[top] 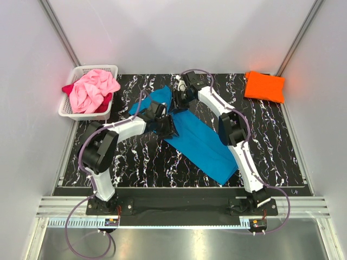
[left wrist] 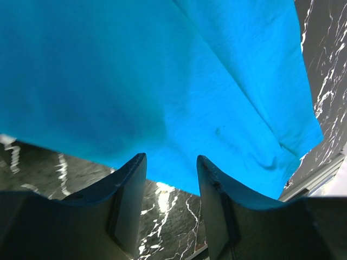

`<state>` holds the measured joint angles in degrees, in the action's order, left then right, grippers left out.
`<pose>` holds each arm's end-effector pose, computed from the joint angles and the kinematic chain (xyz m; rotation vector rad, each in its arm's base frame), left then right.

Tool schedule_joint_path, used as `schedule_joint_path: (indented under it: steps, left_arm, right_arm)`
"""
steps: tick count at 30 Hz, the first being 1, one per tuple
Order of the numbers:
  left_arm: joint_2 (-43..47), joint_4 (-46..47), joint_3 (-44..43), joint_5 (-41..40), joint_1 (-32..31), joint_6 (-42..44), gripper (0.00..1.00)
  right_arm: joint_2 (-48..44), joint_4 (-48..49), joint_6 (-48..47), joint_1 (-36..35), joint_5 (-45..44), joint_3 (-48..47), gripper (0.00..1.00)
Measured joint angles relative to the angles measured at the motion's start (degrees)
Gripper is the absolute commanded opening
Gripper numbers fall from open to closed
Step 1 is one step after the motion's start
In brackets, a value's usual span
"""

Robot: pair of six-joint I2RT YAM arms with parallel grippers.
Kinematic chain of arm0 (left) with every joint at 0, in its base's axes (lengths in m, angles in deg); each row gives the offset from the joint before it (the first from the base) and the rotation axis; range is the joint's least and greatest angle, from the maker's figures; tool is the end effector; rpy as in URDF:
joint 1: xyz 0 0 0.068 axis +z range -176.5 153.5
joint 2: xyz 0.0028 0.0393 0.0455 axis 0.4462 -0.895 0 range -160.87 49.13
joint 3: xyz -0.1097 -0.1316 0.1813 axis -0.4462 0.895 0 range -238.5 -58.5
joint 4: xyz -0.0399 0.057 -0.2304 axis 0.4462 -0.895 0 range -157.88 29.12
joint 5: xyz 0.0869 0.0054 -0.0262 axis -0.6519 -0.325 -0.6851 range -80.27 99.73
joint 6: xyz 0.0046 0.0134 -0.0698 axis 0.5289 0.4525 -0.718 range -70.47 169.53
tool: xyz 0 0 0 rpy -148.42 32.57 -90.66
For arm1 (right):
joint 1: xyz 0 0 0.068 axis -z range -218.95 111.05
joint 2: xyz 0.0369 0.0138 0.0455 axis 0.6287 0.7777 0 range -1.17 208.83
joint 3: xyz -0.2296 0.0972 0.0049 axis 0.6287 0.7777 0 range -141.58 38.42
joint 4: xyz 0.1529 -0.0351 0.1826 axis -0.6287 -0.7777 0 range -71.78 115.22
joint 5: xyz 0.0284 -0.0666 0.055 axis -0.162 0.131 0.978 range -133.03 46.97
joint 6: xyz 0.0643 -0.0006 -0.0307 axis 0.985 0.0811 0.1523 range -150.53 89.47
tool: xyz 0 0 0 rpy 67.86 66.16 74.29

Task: Fold and stack the t-shirts
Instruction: Fold the tshirt

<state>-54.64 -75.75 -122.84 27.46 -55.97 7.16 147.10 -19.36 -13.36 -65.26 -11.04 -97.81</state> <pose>0.3072 -0.1941 0.1458 -0.1679 2.6864 -0.8474 0.4544 0.2593 0.1484 -0.4352 2.6063 0.9931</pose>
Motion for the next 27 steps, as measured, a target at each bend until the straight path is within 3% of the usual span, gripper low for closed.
schedule_joint_path:
  steps: [7, 15, 20, 27]
  left_arm:
    - [-0.35, 0.35, -0.46, 0.0, -0.98, 0.0, 0.47]
    - [-0.33, 0.46, -0.44, 0.59, -1.88, 0.46, 0.47]
    - [-0.35, 0.81, -1.11, 1.66, -6.58, 2.08, 0.47]
    - [-0.74, 2.49, -4.39, 4.66, -12.15, 3.48, 0.47]
  right_arm:
    - [5.22, 0.17, 0.04, 0.04, 2.21, -2.97, 0.45]
    - [7.48, -0.35, 1.51, 0.0, -5.57, -8.87, 0.48]
    - [11.41, 0.13, 4.39, 0.94, -7.34, -15.85, 0.49]
    - [12.7, 3.37, 10.14, 4.87, -6.91, -16.68, 0.49]
